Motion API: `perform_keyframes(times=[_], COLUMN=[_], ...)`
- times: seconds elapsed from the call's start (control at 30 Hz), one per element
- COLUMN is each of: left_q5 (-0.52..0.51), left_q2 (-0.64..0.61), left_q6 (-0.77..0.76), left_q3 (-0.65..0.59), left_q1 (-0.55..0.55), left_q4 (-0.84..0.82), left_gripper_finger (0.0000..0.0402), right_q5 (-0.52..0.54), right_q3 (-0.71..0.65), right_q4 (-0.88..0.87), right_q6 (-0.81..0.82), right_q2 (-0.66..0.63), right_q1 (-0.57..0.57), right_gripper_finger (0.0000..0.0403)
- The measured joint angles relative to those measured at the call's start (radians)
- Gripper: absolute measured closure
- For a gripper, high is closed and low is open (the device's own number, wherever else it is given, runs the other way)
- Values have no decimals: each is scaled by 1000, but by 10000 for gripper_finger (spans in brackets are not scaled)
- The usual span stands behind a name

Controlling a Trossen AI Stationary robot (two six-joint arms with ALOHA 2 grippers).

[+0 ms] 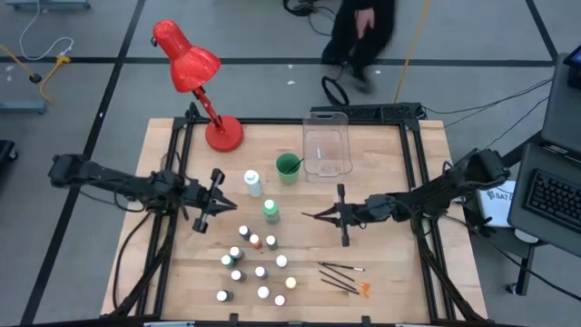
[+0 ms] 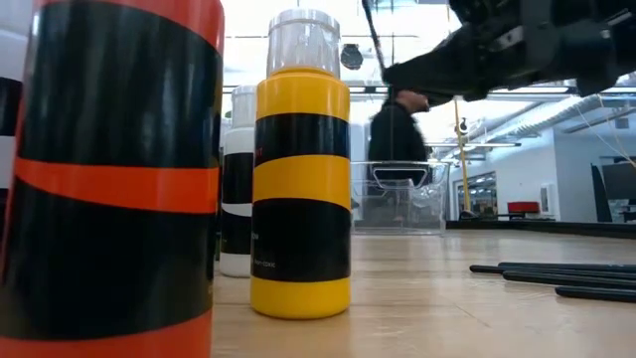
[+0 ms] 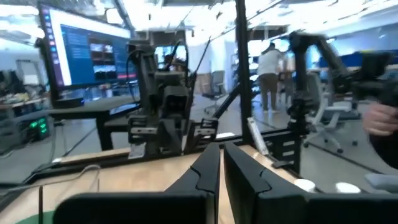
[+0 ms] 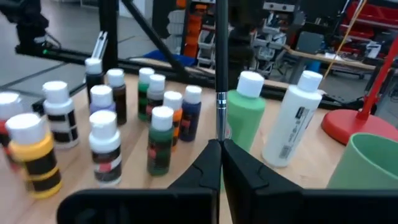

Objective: Pick & Place Paint Supplies
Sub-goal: Put the silver paint brush into the green cup

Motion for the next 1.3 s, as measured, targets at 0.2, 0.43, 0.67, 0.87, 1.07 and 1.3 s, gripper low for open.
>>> perform_keyframes(times=[0.2,0.43,0.67,0.87,1.07,1.3], left_q5=[-34,-36,-63,-78,10,28], left_q2=[251,509,670,802,877,889], left_q6=[104,190,195,244,257,240], left_q3=[168,379,542,651,708,720], left_q1=[-71,-89,-86,-86,-87,-86], left_q4=[10,12,16,14,11,14], left_gripper_finger=[375,312,177,118,147,267], right_q5=[0,0,-53,-52,-52,-53], right_q3=[56,91,91,91,91,91], right_q4=[19,16,15,27,23,21], right_q6=[0,-32,-100,-135,-136,-136], right_q2=[73,104,104,104,104,104], right_q1=[-5,-5,4,3,3,4], right_gripper_finger=[403,403,403,403,403,403])
